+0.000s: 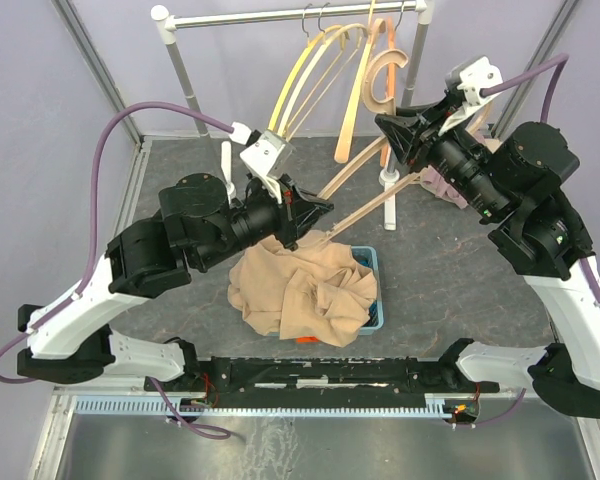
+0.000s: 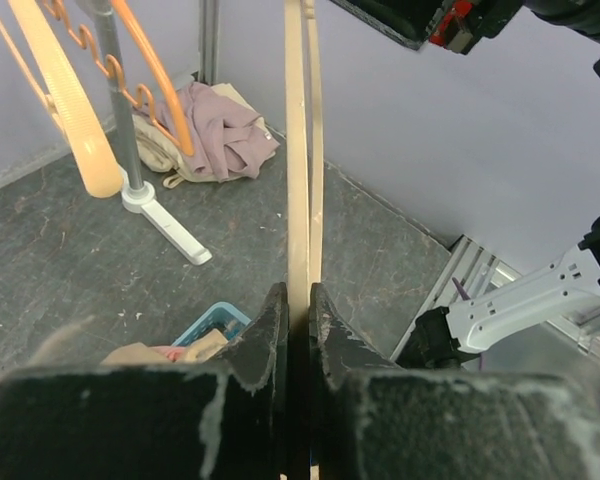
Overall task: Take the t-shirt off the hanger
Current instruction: Place the hanger on the clothesline.
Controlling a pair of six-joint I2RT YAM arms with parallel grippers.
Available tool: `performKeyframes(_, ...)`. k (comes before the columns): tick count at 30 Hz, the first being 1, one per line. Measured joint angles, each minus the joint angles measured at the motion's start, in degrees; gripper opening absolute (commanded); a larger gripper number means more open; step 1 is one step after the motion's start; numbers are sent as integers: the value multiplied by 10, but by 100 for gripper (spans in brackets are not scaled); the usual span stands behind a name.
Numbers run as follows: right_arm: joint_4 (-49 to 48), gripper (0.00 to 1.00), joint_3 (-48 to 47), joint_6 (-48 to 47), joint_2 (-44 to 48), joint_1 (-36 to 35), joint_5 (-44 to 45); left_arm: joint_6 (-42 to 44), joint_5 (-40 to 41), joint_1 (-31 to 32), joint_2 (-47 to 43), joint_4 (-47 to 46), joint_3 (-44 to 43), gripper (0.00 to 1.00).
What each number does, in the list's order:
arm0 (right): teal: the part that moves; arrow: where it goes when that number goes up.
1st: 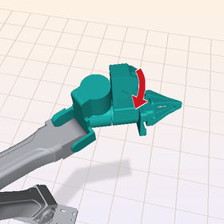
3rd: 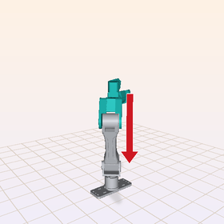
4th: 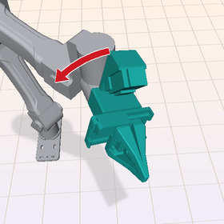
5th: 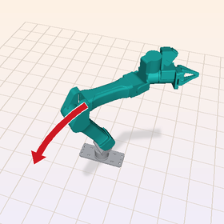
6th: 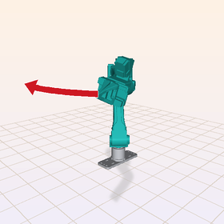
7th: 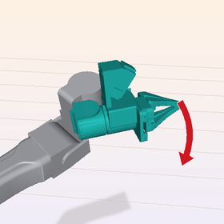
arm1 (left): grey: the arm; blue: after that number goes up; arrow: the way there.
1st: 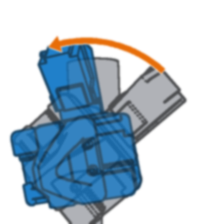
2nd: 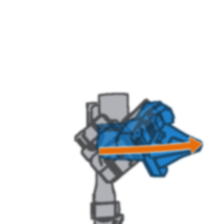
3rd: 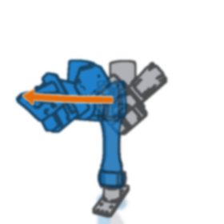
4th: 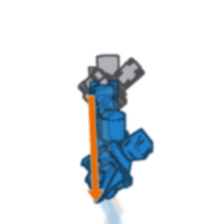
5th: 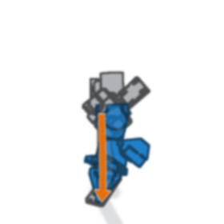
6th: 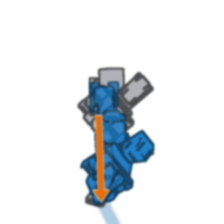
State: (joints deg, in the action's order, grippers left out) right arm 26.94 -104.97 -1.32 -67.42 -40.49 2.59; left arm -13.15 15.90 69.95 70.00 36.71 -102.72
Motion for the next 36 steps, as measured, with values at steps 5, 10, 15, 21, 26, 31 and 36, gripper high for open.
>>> performKeyframes(5,-4,73,0,4,1,0,16,0,37,0,-11,-14,5,3)
performKeyframes(10,-13,79,2,1,10,0,55,17,98,-1,-38,-41,7,3)
performKeyframes(15,-38,100,12,1,36,0,119,43,159,-1,-64,-60,2,3)
performKeyframes(21,-54,99,12,0,51,0,198,60,248,-1,-120,-100,41,3)
performKeyframes(26,-54,99,15,0,51,0,219,77,314,-1,-149,-105,46,3)
performKeyframes(31,-51,99,17,5,49,0,221,77,336,-1,-163,-88,46,3)
performKeyframes(36,-51,99,17,10,49,0,220,72,334,-1,-169,-38,48,3)
